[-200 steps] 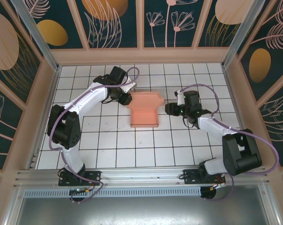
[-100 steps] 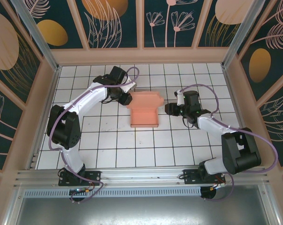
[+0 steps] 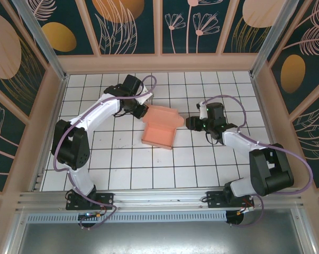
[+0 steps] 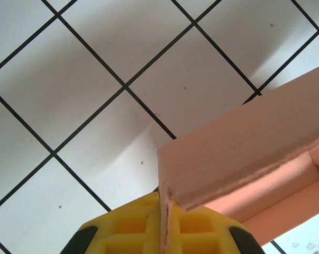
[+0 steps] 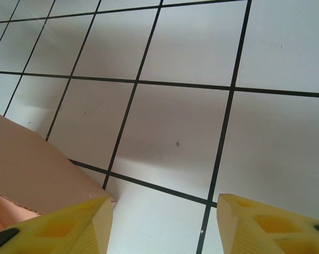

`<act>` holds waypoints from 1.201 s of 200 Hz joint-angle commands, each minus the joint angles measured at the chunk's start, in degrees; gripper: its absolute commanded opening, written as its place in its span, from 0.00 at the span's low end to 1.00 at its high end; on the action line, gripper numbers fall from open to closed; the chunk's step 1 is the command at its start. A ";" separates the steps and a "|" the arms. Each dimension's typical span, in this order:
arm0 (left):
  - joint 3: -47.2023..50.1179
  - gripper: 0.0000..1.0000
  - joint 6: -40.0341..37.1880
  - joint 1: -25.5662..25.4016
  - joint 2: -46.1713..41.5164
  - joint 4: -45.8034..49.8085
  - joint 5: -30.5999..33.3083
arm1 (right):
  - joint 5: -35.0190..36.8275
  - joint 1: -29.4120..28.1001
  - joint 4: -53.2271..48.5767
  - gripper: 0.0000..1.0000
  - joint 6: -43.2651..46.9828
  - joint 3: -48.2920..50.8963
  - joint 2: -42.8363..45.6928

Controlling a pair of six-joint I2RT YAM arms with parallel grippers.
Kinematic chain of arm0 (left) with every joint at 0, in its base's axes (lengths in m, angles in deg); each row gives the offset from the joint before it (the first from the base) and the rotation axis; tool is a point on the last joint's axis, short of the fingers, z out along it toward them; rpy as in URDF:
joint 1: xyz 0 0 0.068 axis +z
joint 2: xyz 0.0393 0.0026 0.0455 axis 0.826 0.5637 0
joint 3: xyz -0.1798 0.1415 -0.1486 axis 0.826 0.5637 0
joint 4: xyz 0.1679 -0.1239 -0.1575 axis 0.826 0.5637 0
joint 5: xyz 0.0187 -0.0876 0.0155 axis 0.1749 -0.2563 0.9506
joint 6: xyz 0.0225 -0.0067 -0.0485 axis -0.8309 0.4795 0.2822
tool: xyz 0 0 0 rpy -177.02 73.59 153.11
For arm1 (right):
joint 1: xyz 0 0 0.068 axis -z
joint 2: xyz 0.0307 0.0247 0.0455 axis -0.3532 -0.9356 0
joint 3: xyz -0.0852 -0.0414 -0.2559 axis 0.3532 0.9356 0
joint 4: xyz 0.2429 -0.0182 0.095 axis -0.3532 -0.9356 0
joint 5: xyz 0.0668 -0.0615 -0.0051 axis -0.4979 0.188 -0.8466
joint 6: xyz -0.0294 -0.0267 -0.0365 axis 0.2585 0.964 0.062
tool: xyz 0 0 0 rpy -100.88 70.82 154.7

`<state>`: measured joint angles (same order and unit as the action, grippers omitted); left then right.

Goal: Fold the paper box

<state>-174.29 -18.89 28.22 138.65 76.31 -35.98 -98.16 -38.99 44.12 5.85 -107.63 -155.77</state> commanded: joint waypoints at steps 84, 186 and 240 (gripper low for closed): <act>1.10 0.00 -2.11 -0.31 -0.48 -0.48 -0.67 | 2.04 -5.65 -7.64 0.59 20.26 -11.98 5.95; 1.19 0.00 -3.18 -0.31 -0.78 -0.31 -0.82 | 11.71 -10.02 -27.51 0.54 25.72 -27.59 -9.18; -0.07 0.00 -2.81 -0.31 -0.67 -0.40 -1.34 | 7.65 -10.34 -22.77 0.62 26.34 -24.97 -2.58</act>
<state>-173.22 -21.21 27.61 138.65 76.13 -36.16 -88.39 -49.35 22.27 30.83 -134.56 -163.15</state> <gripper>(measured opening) 0.041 0.610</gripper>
